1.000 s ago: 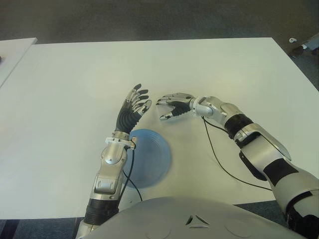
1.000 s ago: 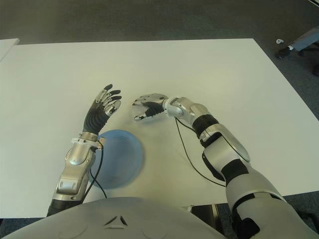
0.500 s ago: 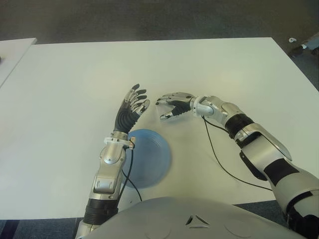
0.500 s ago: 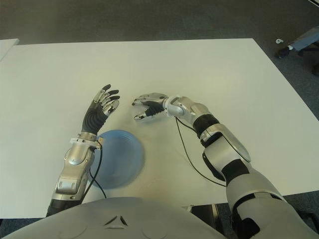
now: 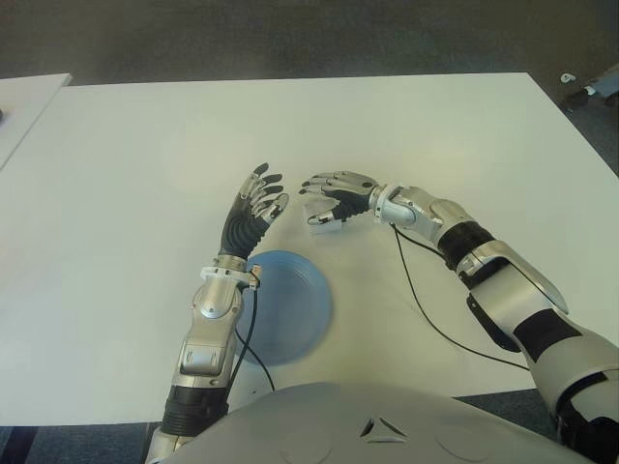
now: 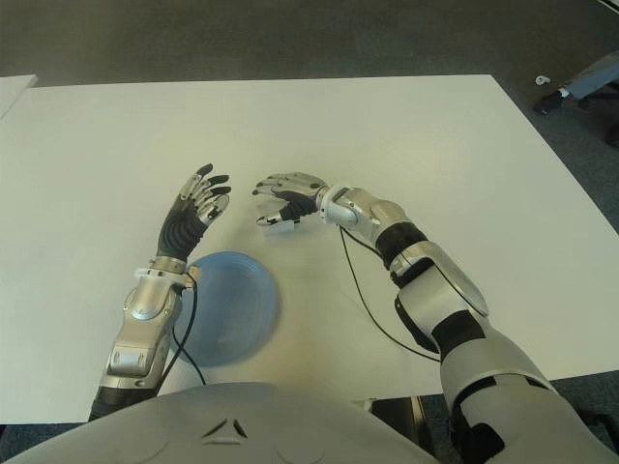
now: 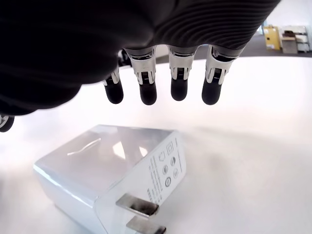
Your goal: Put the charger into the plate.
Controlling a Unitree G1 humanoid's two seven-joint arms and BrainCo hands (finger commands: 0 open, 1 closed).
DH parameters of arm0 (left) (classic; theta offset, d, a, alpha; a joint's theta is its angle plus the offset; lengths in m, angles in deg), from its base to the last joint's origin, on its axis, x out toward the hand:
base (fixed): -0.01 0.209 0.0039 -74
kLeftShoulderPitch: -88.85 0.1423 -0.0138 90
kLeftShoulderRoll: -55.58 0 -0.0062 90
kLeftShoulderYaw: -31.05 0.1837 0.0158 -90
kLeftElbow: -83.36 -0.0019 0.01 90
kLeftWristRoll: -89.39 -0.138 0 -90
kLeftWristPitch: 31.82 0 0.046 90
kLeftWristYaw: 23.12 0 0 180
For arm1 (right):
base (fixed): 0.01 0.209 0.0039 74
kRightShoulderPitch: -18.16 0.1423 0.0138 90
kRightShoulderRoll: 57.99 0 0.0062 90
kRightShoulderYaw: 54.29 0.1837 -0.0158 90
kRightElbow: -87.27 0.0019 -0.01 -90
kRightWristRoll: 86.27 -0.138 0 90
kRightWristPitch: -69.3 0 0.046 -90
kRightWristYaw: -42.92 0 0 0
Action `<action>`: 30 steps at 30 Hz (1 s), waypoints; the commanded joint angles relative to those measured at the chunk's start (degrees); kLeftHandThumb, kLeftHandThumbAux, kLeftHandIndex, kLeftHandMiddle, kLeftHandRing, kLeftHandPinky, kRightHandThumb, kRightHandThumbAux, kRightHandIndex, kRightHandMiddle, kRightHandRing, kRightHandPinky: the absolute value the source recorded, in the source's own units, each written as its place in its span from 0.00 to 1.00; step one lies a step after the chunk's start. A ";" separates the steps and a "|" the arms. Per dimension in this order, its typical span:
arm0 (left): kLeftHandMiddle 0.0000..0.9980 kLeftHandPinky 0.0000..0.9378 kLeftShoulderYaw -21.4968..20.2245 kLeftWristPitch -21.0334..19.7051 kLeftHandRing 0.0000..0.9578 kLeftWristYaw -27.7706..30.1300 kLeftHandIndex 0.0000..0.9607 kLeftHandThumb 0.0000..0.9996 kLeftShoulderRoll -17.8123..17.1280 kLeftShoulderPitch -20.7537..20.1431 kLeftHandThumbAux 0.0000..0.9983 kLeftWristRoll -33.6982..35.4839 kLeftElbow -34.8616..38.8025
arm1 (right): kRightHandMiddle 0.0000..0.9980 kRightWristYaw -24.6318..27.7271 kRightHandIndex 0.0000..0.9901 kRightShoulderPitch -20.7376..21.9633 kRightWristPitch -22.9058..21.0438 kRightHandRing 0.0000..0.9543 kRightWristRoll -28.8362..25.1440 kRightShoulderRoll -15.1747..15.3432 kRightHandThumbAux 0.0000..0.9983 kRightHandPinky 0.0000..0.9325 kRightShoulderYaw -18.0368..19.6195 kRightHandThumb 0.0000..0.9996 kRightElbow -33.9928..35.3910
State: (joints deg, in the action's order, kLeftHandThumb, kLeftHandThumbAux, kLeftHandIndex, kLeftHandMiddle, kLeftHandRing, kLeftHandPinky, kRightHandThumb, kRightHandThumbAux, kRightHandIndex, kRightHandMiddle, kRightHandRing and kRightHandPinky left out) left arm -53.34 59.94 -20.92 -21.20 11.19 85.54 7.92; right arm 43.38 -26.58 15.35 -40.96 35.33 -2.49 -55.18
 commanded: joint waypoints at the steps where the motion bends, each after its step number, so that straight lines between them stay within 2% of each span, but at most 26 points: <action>1: 0.20 0.29 0.00 -0.13 0.26 0.45 0.00 0.00 -0.22 0.23 0.51 0.15 -0.62 | 0.00 -1.15 0.00 -0.91 -0.45 0.00 1.29 0.45 0.10 0.00 -0.47 0.33 -0.03; 10: 0.20 0.27 -0.05 -0.33 0.25 0.47 0.00 0.00 -0.36 0.45 0.51 0.14 -0.17 | 0.00 -5.10 0.00 -1.15 -1.26 0.00 4.07 0.88 0.10 0.00 -1.45 0.34 0.29; 30: 0.21 0.27 -0.02 0.28 0.25 0.81 0.00 0.00 -0.83 0.67 0.49 0.25 0.04 | 0.00 -13.28 0.00 -1.78 -1.25 0.00 6.14 0.53 0.11 0.00 -2.51 0.33 -2.80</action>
State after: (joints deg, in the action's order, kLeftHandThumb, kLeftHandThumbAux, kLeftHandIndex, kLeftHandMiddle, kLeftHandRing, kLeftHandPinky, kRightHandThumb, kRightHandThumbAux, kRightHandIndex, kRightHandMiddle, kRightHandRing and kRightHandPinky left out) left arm -53.42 59.94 -20.91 -21.58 11.24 85.69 8.02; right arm 30.62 -27.10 14.12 -35.48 36.01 -4.35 -56.99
